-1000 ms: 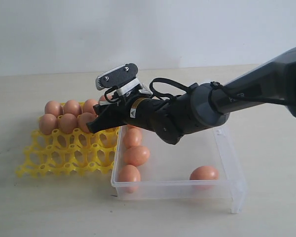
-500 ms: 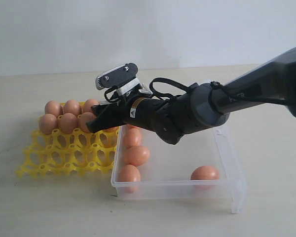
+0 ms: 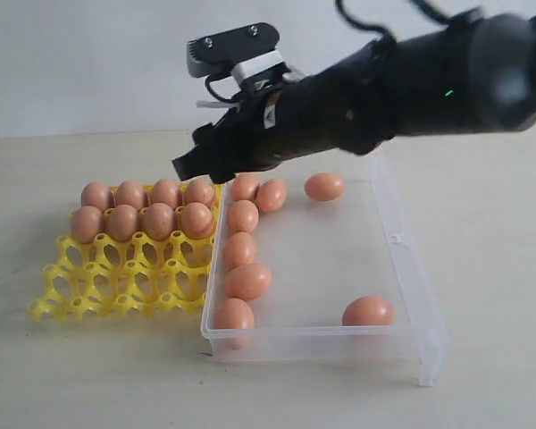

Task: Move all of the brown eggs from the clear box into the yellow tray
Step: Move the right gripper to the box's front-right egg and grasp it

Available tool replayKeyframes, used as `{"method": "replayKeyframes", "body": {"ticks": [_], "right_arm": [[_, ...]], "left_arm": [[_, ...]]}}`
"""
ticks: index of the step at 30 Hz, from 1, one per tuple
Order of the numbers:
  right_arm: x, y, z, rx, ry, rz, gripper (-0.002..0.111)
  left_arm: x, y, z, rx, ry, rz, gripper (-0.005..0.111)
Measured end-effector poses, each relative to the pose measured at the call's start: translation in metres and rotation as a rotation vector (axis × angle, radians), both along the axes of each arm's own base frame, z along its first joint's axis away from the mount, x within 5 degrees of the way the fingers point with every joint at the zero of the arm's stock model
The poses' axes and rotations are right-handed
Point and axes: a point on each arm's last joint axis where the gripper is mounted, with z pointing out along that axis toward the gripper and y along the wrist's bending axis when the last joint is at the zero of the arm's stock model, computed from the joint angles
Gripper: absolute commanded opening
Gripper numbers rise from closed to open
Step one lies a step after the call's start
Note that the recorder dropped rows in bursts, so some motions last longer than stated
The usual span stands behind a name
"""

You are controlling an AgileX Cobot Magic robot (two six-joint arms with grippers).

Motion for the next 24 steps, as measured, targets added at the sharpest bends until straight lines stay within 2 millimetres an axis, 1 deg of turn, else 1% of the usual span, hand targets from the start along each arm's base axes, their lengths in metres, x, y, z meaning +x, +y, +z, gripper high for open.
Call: {"method": "replayKeyframes", "body": {"ticks": [1,3,5,7,10,13,16,21,24], "right_arm": [[-0.007,-0.007,0.007,-0.043,0.052,-0.012,0.061],[-0.021,-0.021,0.013,-0.149,0.175,-0.038,0.061],[-0.032,-0.034,0.010,-0.266,0.304,-0.065,0.061],[-0.038,-0.045,0.005,-0.360,0.393,-0.092,0.061],[-0.040,-0.054,-0.001,-0.407,0.494,-0.174,0.061],[-0.037,-0.059,-0.008,-0.364,0.579,-0.335,0.061],[-0.034,-0.061,-0.018,-0.349,0.628,-0.423,0.061],[-0.032,-0.060,-0.039,-0.400,0.688,-0.456,0.061],[-0.031,-0.059,-0.047,-0.440,0.694,-0.416,0.061]], "left_arm": [[0.000,0.000,0.000,0.000,0.000,0.000,0.000],[0.000,0.000,0.000,0.000,0.000,0.000,0.000],[0.000,0.000,0.000,0.000,0.000,0.000,0.000],[0.000,0.000,0.000,0.000,0.000,0.000,0.000],[0.000,0.000,0.000,0.000,0.000,0.000,0.000],[0.000,0.000,0.000,0.000,0.000,0.000,0.000],[0.000,0.000,0.000,0.000,0.000,0.000,0.000],[0.000,0.000,0.000,0.000,0.000,0.000,0.000],[0.000,0.000,0.000,0.000,0.000,0.000,0.000]]}}
